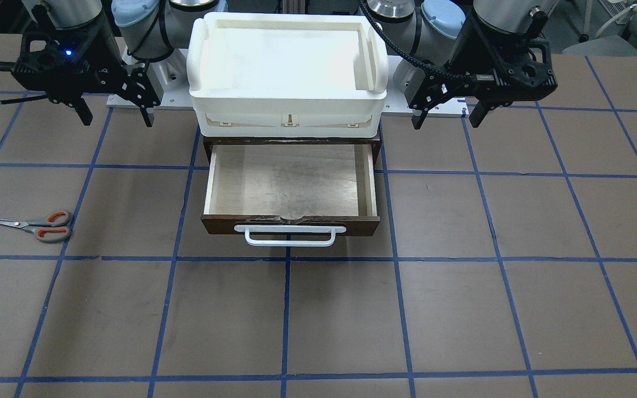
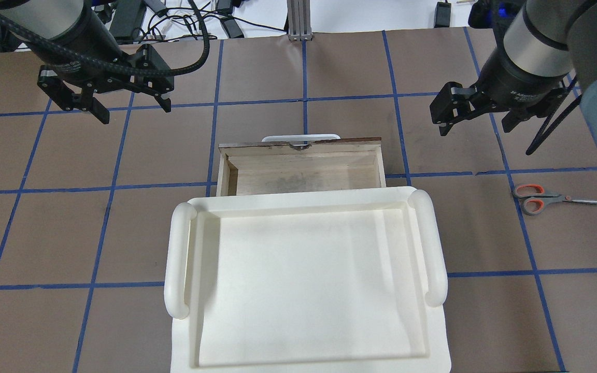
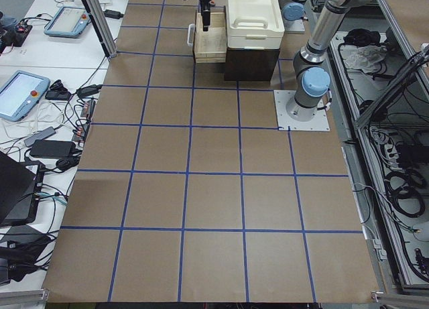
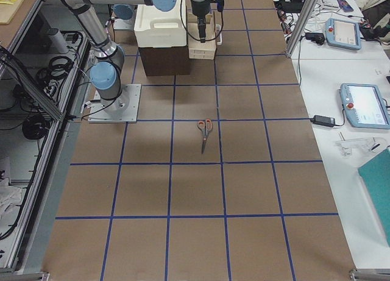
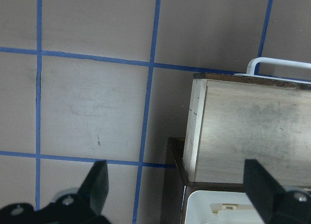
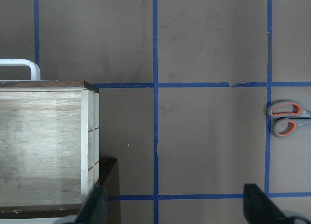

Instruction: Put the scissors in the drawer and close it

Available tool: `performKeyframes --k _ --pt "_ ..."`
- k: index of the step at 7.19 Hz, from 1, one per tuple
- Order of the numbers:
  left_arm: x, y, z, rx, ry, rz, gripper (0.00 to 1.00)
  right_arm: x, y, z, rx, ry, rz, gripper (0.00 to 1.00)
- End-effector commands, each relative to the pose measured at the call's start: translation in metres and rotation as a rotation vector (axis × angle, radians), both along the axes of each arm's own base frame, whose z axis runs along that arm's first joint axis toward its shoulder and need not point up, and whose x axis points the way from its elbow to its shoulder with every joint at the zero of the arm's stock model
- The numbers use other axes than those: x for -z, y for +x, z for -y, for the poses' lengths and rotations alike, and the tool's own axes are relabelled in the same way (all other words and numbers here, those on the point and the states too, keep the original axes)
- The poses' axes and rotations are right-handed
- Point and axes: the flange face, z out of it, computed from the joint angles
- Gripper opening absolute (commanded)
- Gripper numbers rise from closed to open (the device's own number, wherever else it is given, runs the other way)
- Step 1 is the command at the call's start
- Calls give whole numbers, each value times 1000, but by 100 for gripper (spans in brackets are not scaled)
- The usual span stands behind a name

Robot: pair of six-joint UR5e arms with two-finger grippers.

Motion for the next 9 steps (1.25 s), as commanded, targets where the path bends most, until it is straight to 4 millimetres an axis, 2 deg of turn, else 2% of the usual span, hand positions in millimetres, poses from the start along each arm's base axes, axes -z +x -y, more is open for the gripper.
performKeyframes --k 1,3,4,5,7,8,9 --pt "0 0 0 0 -1 2 100 1 -1 -1 -1 6 -8 100" --pt "0 0 0 0 -1 0 100 2 -1 4 3 5 0 100" --pt "-1 0 -1 0 -1 0 100 -5 0 1 -2 -9 -1 100" --pt "-1 0 -1 0 -2 2 100 1 -2 3 -58 19 -4 100" --pt "-1 0 -1 0 -1 2 100 -1 -9 11 -451 -9 -54 100" --pt "-1 0 -1 0 -1 2 100 -6 -29 18 -535 -37 -77 100" --pt "-1 0 -1 0 -2 2 100 -2 -64 25 -619 -27 -92 100"
